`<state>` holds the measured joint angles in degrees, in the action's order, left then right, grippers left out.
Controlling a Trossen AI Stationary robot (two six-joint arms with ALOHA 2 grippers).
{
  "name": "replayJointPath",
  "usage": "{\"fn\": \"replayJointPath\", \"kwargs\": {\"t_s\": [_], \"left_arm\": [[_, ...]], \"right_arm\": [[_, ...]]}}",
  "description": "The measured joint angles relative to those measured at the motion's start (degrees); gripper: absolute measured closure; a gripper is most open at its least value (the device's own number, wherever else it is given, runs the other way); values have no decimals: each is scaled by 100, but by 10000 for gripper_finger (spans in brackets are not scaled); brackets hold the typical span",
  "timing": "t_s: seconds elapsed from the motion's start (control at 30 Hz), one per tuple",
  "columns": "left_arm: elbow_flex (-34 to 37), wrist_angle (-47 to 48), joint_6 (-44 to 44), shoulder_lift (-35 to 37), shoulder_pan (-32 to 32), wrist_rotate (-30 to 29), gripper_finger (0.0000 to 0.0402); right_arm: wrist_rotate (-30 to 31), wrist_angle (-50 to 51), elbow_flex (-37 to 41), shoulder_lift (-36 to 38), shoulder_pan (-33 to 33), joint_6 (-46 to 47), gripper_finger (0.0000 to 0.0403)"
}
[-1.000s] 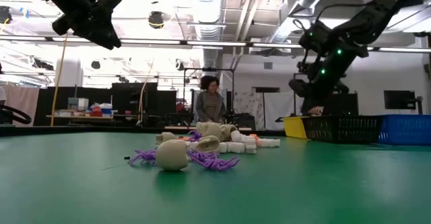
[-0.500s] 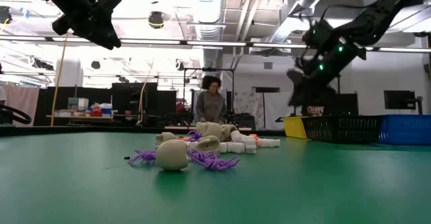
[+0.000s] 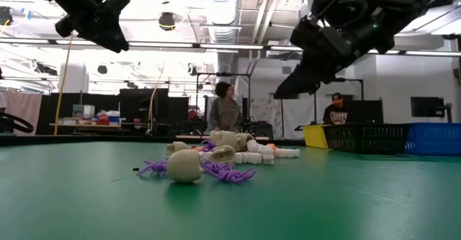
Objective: Sort Halloween decoration
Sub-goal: Put the gray skull toy into the top black basket
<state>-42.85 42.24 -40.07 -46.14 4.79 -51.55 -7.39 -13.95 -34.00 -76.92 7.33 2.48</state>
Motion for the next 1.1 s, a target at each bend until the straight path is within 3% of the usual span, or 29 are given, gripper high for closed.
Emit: {"fn": "replayJointPath", "kwargs": {"t_s": [0.13, 0.37, 0.63, 0.83, 1.1], "left_arm": [[0, 8, 0, -1, 0, -13, 280], [0, 11, -11, 1, -2, -11, 280], [0, 16, -24, -1, -2, -8, 280], [0, 56, -72, 1, -2, 29, 280], [0, 102, -72, 1, 0, 74, 280]], "right_arm": [[434, -661, 0, -411, -521, -15, 255], [446, -2014, -86, -1196, -697, -13, 255], [-107, -1852, -950, -2201, -740, -386, 244], [-740, -957, -1755, -2804, -727, -477, 211], [-903, -641, -2044, -3030, -764, -616, 189]]}}
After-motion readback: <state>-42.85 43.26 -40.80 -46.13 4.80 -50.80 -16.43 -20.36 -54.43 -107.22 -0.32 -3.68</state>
